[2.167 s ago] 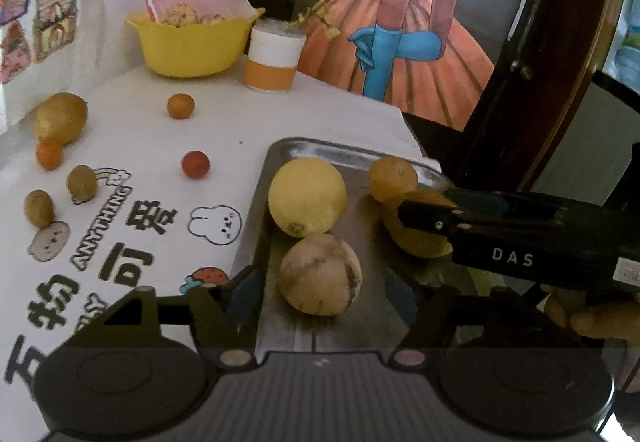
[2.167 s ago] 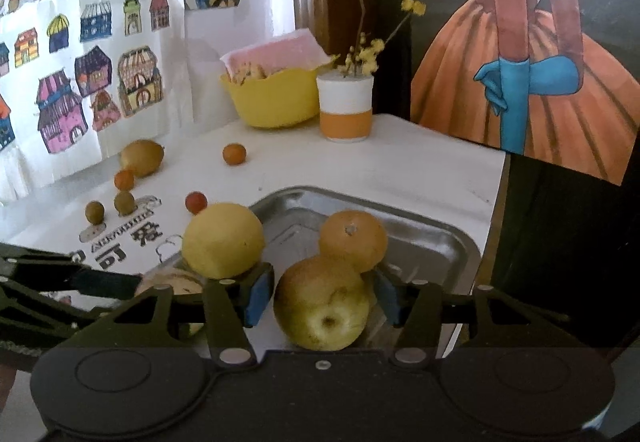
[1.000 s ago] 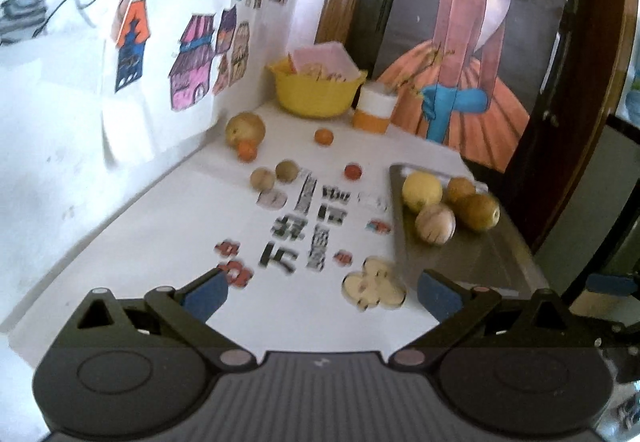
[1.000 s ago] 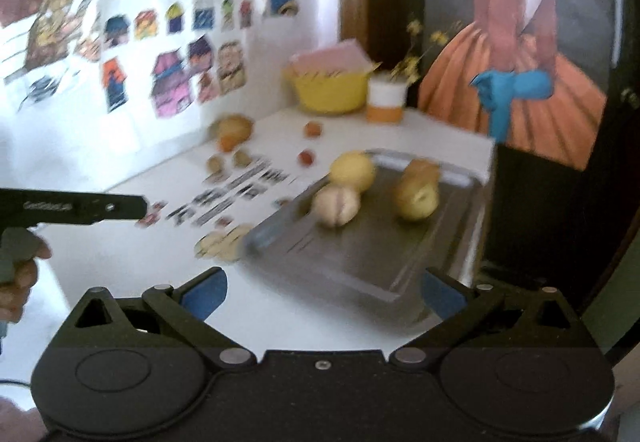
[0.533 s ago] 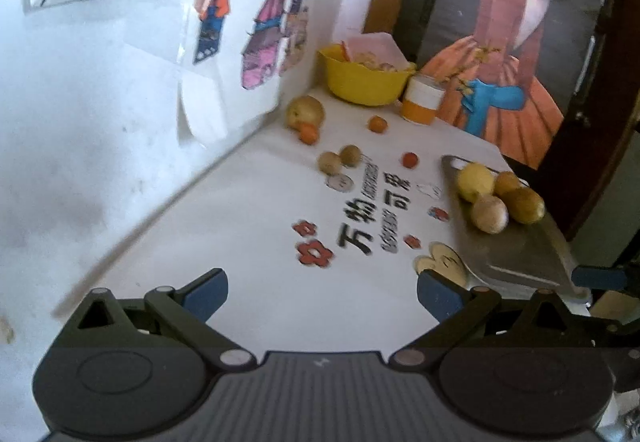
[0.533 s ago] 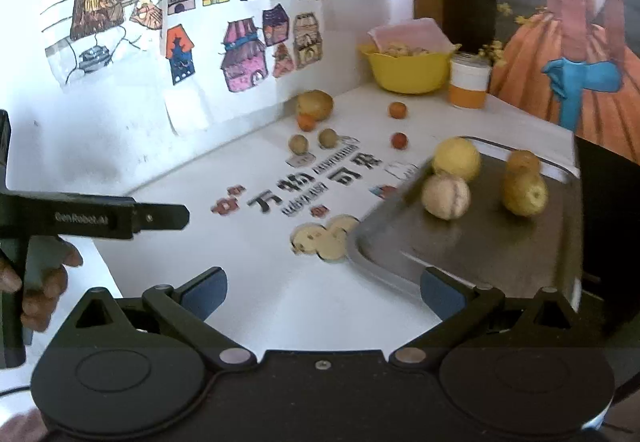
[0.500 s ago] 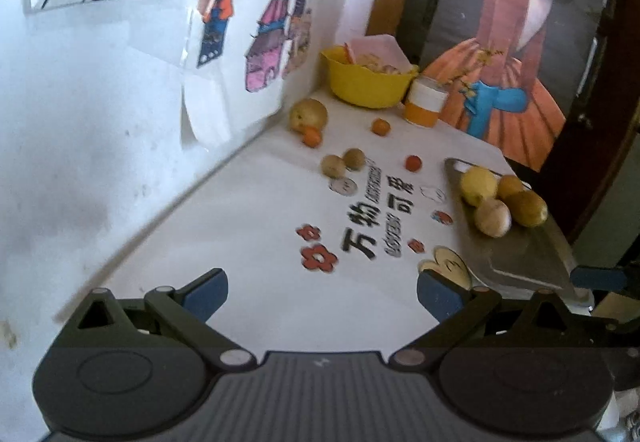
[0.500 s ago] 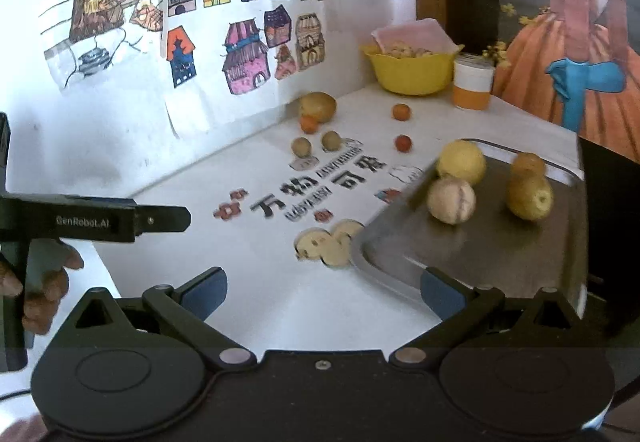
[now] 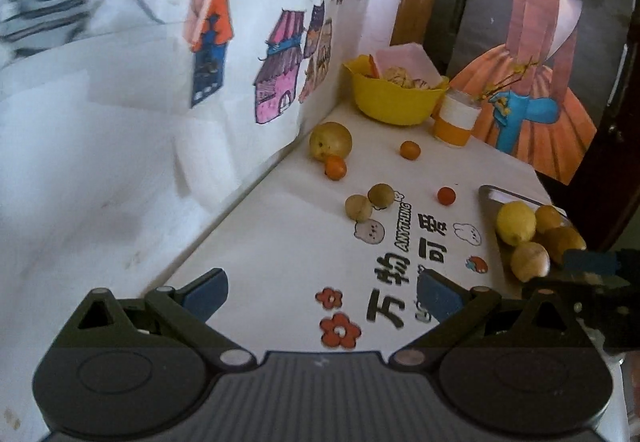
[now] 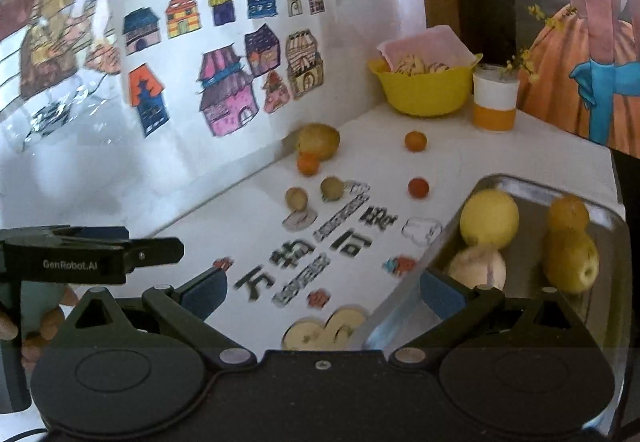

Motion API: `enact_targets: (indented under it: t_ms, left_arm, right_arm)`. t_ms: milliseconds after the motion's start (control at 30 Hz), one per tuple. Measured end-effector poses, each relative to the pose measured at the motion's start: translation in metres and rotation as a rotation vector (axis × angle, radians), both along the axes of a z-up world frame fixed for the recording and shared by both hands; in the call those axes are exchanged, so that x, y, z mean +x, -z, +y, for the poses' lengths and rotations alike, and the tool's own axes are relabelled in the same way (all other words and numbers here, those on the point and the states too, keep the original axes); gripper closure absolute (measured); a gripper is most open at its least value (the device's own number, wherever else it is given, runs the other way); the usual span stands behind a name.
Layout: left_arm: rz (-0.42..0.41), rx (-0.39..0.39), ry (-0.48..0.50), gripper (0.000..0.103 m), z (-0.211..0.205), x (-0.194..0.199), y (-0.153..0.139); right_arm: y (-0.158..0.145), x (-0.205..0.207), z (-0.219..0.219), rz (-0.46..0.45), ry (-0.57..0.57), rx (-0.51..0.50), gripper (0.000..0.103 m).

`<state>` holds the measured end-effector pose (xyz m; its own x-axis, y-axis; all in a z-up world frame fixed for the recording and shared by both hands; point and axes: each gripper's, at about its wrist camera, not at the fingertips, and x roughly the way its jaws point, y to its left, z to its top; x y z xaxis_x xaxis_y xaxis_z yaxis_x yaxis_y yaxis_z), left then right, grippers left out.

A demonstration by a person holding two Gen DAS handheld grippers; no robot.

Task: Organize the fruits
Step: 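Withdraw both tools from the tray toward the small brown fruits, then grasp a small brown kiwi with the left tool while the right tool grasps another kiwi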

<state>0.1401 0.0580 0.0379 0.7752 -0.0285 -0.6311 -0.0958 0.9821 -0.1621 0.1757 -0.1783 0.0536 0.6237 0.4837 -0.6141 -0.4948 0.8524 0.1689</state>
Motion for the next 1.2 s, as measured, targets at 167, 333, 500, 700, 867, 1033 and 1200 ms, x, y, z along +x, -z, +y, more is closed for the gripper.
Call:
enact_targets:
  t_ms: [167,333,500,700,867,1033,1200]
  left_arm:
    - [0.016,0.047,0.017,0.001,-0.010,0.038,-0.004]
    - [0.033,0.059,0.025,0.001,-0.015,0.073,0.007]
    - [0.041,0.052,0.025,0.001,-0.013,0.101,0.019]
    - [0.042,0.036,-0.006,0.005,-0.008,0.123,0.036]
    - [0.026,-0.016,-0.024,0.010,0.000,0.129,0.043]
    - [0.013,0.018,0.014,0.014,-0.002,0.131,0.047]
    - [-0.005,0.076,0.089,0.021,-0.016,0.131,0.048]
  right_arm:
    - [-0.008,0.035,0.010,-0.087,-0.085,-0.111,0.001]
    - [-0.003,0.063,0.020,-0.179,-0.230,-0.204,0.001]
    - [0.009,0.097,0.036,-0.199,-0.303,-0.244,0.002]
    - [0.031,0.132,0.058,-0.186,-0.329,-0.292,0.014]
    - [0.041,0.151,0.056,-0.139,-0.302,-0.258,0.018]
    - [0.043,0.166,0.046,-0.084,-0.282,-0.229,0.029]
    - [0.042,0.181,0.041,0.019,-0.268,-0.129,0.039]
